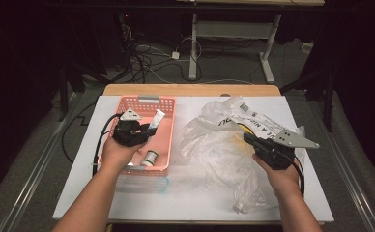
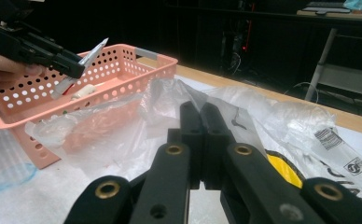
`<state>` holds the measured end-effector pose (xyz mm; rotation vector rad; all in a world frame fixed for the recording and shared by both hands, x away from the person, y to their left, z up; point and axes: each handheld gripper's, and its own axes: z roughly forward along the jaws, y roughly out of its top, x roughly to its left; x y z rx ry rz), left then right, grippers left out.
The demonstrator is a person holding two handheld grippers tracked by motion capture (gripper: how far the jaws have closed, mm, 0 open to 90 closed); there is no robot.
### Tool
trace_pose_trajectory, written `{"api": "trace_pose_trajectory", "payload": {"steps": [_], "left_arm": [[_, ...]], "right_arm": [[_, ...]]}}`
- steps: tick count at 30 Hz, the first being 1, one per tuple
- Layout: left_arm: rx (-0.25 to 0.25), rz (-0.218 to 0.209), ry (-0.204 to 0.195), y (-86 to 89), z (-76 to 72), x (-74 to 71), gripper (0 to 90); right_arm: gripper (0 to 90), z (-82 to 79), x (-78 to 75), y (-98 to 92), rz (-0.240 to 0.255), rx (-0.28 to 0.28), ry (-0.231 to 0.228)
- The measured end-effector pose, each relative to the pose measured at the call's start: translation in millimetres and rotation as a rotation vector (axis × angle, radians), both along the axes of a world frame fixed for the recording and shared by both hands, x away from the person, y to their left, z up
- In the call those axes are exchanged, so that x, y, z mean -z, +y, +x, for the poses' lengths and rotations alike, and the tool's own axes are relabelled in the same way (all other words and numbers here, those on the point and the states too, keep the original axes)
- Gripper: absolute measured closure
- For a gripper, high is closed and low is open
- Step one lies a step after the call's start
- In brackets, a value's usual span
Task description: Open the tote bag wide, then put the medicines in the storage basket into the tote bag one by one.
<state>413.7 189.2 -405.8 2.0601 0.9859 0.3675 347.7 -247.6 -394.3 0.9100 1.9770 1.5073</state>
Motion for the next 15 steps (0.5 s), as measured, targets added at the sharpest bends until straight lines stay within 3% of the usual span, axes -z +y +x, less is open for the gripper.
{"api": "trace_pose_trajectory", "payload": {"steps": [8,15], "left_arm": [[0.01,-0.025,-0.038,-2.3,-13.4,-9.4,66.4],[0.004,-0.066,-0.044,-3.4,-24.9,-10.9,66.4]], "right_arm": [[90.0,-0.9,-0.5,2.3,-0.003,-0.012,-0.007],[90.0,-1.8,-3.1,3.1,-0.006,-0.019,-0.02]]}}
